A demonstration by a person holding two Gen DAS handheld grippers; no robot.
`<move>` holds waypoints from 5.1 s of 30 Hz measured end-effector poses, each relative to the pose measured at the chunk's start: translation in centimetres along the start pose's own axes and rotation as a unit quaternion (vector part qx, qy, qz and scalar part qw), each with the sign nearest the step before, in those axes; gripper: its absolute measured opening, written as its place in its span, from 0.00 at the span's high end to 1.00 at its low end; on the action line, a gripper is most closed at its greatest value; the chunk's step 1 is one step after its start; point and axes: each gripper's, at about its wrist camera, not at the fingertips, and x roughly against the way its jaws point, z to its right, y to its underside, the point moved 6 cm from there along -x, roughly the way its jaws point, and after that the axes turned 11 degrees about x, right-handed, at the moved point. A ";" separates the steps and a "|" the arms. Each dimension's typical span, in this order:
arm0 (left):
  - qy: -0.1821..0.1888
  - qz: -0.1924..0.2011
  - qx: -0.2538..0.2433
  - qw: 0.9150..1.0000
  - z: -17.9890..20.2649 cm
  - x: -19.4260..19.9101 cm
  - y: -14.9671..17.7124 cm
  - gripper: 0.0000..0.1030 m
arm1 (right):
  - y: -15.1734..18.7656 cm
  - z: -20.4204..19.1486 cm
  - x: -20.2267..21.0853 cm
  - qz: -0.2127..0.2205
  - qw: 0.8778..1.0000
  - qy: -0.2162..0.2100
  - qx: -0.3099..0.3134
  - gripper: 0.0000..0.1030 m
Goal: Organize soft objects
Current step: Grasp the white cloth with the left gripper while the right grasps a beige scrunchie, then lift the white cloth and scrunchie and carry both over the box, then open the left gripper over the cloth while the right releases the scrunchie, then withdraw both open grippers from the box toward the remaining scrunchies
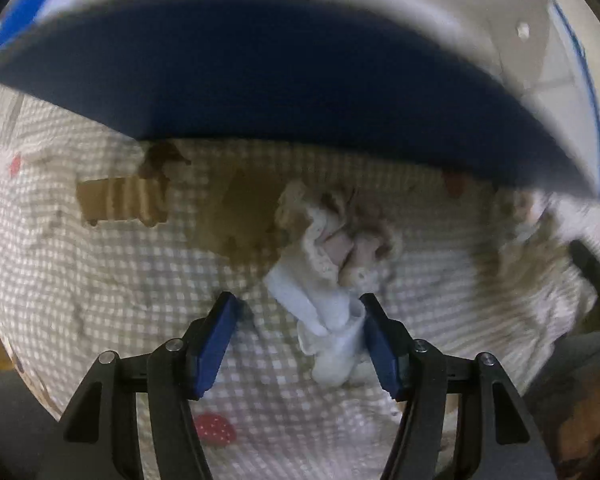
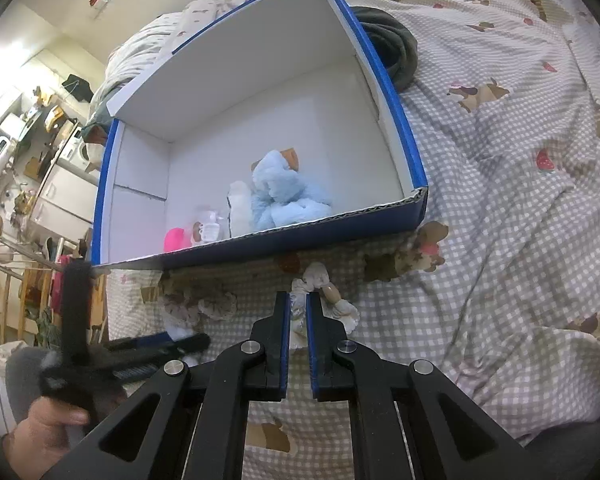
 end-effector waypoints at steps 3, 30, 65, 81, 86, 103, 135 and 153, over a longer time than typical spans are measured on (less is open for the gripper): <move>-0.027 0.008 -0.040 0.999 0.5 -0.9 0.6 0.80 | 0.0 0.0 0.0 -0.001 1.000 -0.001 0.002 0.91; -0.057 0.098 0.009 0.993 -3.8 6.8 0.4 0.85 | -0.5 -5.5 -0.8 -0.003 0.996 -0.037 0.080 0.91; -0.059 0.263 -0.056 0.961 3.9 17.6 -10.7 0.85 | -13.3 -6.1 5.1 0.181 0.977 -0.092 0.071 0.91; -0.084 0.260 -0.080 0.959 6.3 12.2 -13.7 0.85 | -12.4 -5.8 -1.1 0.108 0.989 -0.040 0.095 0.91; -0.093 0.258 -0.082 0.958 6.0 10.8 -13.8 0.85 | -12.2 -6.0 -2.2 0.097 0.989 -0.034 0.104 0.91; -0.080 0.244 -0.090 0.962 6.3 9.0 -13.4 0.85 | -11.6 -5.9 -4.3 0.059 0.991 -0.011 0.118 0.91; -0.077 0.266 -0.085 0.957 6.4 9.4 -13.0 0.41 | -12.7 -3.9 -3.7 0.075 0.996 -0.030 0.043 0.10; -0.047 0.262 -0.040 0.963 4.2 13.2 -11.2 0.41 | -10.6 -5.5 -0.4 0.094 0.993 -0.035 0.065 0.10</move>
